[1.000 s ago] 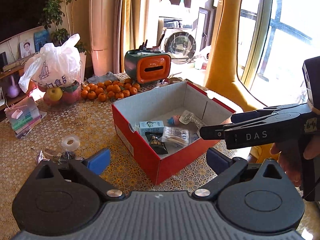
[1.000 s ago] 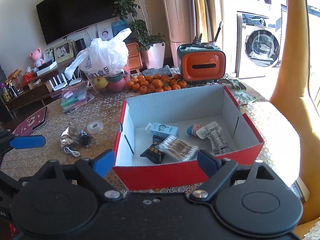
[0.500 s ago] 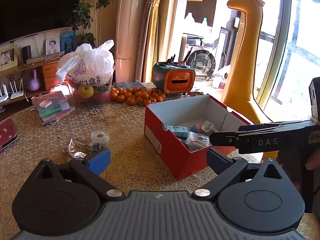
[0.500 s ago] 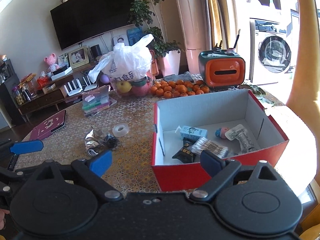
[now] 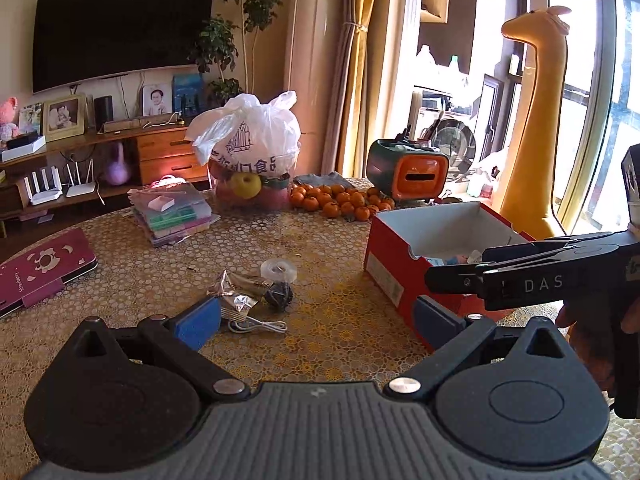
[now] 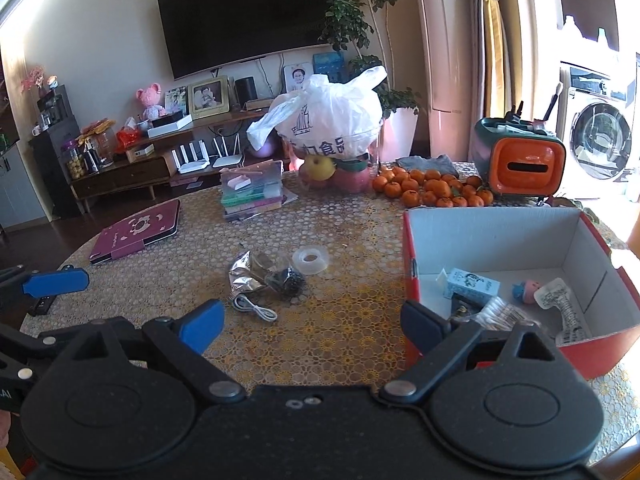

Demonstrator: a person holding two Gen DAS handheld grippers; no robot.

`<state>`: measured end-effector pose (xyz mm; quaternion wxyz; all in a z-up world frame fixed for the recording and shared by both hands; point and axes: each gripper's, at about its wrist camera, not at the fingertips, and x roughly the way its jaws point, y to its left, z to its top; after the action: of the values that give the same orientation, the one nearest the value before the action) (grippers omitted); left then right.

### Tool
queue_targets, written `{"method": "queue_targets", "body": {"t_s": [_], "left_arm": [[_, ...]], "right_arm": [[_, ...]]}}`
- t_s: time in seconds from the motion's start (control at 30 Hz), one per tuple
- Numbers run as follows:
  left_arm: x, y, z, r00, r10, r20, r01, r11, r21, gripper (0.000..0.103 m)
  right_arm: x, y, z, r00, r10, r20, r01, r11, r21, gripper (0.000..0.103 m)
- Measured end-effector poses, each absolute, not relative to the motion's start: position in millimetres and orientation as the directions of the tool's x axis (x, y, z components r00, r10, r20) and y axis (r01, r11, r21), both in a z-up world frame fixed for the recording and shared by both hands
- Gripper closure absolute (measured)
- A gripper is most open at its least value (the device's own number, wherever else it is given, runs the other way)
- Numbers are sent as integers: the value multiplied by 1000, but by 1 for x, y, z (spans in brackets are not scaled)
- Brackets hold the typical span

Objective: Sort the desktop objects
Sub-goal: 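Withdraw both tools from the box toward the remaining table items, then move both tools toward the silver foil packet and the clear bag with black item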

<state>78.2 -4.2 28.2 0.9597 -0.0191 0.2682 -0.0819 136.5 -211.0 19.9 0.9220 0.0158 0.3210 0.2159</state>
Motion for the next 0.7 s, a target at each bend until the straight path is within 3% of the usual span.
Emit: {"method": "queue_targets", "body": {"t_s": [0.7], "left_arm": [[100,70,-17,834,-80,-546,25,994,-108,0]], "right_arm": [[166,-135,-12,658,430,-618,-486,870,88,8]]}}
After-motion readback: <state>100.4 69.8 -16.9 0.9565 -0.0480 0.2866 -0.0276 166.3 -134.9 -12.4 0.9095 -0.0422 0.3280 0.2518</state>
